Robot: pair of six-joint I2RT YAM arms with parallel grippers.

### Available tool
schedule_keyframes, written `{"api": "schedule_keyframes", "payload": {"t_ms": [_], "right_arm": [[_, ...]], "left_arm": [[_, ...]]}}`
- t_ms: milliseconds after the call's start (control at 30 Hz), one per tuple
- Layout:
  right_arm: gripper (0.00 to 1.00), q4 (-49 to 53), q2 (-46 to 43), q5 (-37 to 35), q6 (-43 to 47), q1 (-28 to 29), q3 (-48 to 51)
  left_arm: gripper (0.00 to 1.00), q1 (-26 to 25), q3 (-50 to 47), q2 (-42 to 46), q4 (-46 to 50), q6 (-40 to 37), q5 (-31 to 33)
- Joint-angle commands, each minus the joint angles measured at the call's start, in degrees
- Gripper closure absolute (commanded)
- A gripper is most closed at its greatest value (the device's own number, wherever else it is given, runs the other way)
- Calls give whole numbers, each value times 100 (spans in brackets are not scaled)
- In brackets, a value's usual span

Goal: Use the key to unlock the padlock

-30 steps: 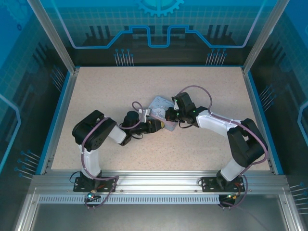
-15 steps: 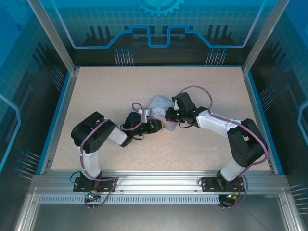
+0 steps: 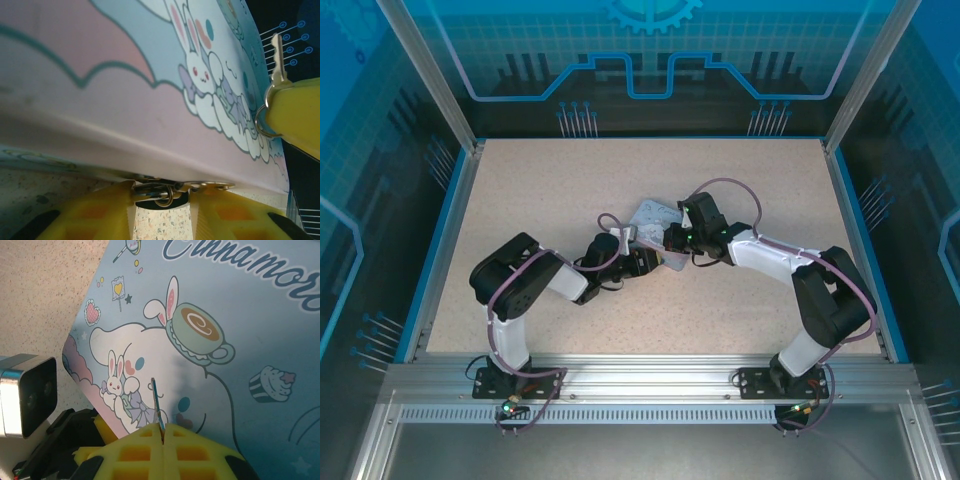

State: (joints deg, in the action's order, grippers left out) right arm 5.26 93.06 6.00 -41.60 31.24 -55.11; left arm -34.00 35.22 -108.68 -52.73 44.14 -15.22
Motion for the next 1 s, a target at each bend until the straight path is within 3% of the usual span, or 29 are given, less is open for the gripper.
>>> {"api": "schedule_keyframes", "payload": {"t_ms": [0, 333, 700, 967], "right_arm": [[100, 517, 74, -158, 10, 57, 260], [100, -36, -666, -245, 448, 13, 648], [100, -66, -2441, -661, 2198, 73, 2202], [100, -422, -2540, -891, 2428, 247, 2628]], "left_arm": [[67, -67, 149, 140, -55, 86, 244], [69, -142, 103, 404, 165, 218, 380], [72, -216, 265, 1052, 1107, 660, 441], [72, -257, 293, 1019, 1232, 700, 462]]}}
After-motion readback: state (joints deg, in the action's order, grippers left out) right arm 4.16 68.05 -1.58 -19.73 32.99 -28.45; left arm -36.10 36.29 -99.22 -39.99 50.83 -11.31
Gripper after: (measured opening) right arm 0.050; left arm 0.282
